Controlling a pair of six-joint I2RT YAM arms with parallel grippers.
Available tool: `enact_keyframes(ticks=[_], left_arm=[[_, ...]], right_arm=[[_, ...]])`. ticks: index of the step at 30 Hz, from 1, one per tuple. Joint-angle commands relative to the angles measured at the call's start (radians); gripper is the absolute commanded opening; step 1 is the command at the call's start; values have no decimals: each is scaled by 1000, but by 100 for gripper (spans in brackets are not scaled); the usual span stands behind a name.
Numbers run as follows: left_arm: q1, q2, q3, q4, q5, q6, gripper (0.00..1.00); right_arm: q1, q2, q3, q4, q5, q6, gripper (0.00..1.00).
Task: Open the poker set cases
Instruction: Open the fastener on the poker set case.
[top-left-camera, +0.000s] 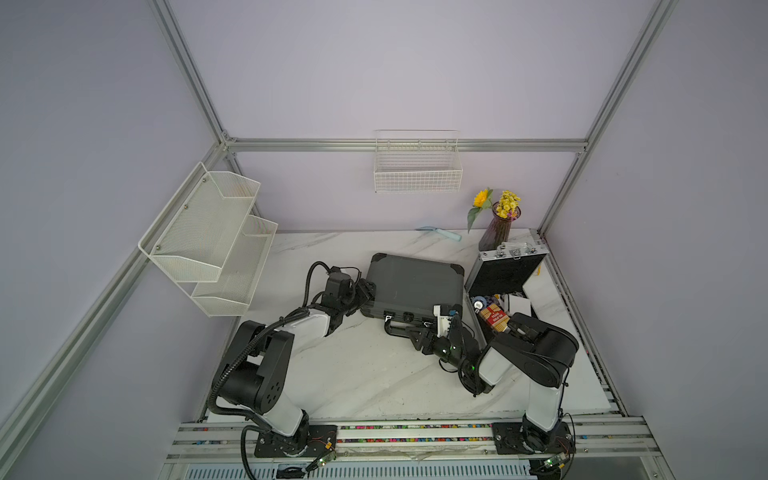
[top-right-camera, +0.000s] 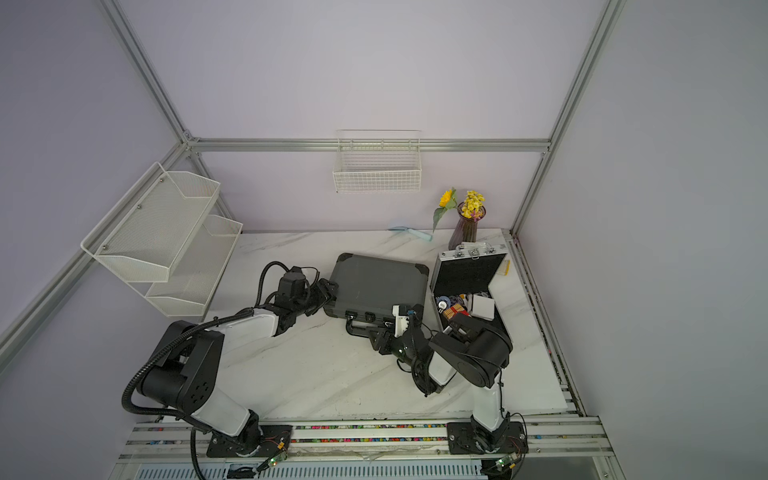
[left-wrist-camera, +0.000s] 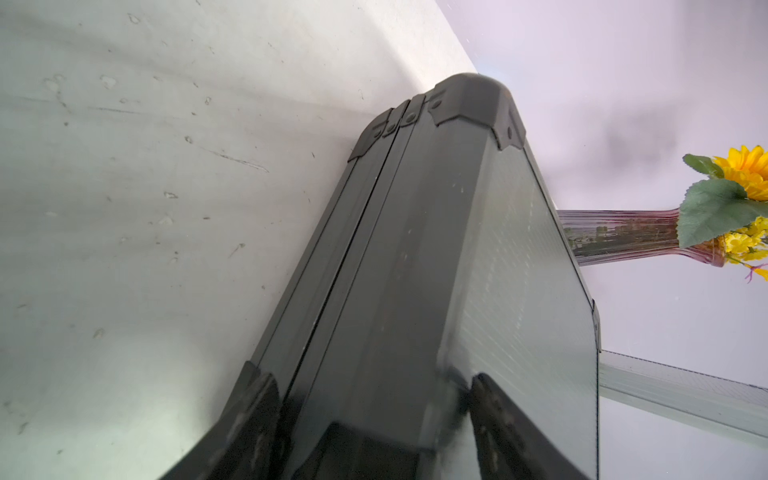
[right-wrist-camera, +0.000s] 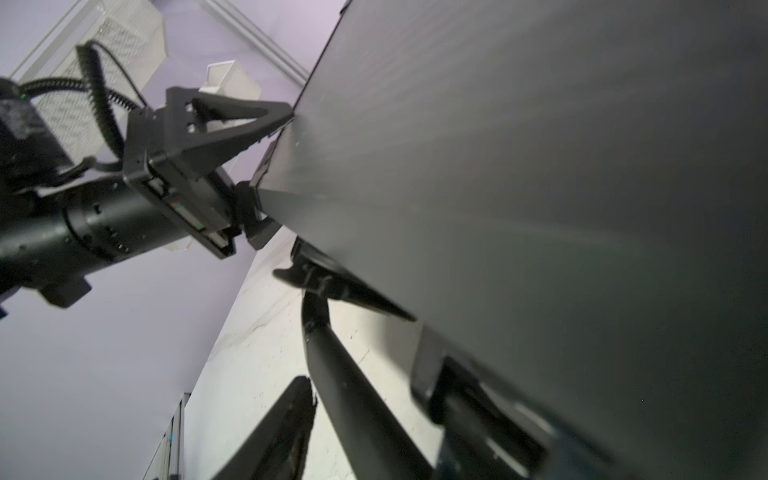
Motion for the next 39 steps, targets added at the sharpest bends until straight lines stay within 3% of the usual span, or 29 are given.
enact_keyframes(ticks=[1, 9, 13, 16, 20, 24, 27, 32, 39], left_arm=[[-72, -34, -93, -95, 32, -64, 72], [-104, -119, -162, -81, -37, -98, 72], [-106, -244, -141, -162, -136, 8, 72], [-139, -344, -58, -259, -256, 226, 73], [-283, -411, 36, -270, -343, 687, 79], [-431, -416, 32, -247, -328, 1208, 85], [-480, -424, -37, -191, -238, 1478, 86], [-488, -410, -160, 28, -98, 1627, 87], [-499, -253, -230, 278, -45, 1768, 83]], right_arm=[[-1, 36, -24, 93, 45, 203, 51], [-2, 73, -30, 109, 87, 358, 40], [-1, 77, -43, 111, 94, 424, 30], [-2, 76, -64, 114, 94, 478, 20], [-1, 67, -92, 114, 87, 528, 1], [-1, 61, -117, 111, 84, 603, 0], [-1, 65, -125, 107, 74, 648, 0], [-3, 71, -140, 107, 79, 680, 0], [-5, 53, -160, 107, 79, 671, 0]])
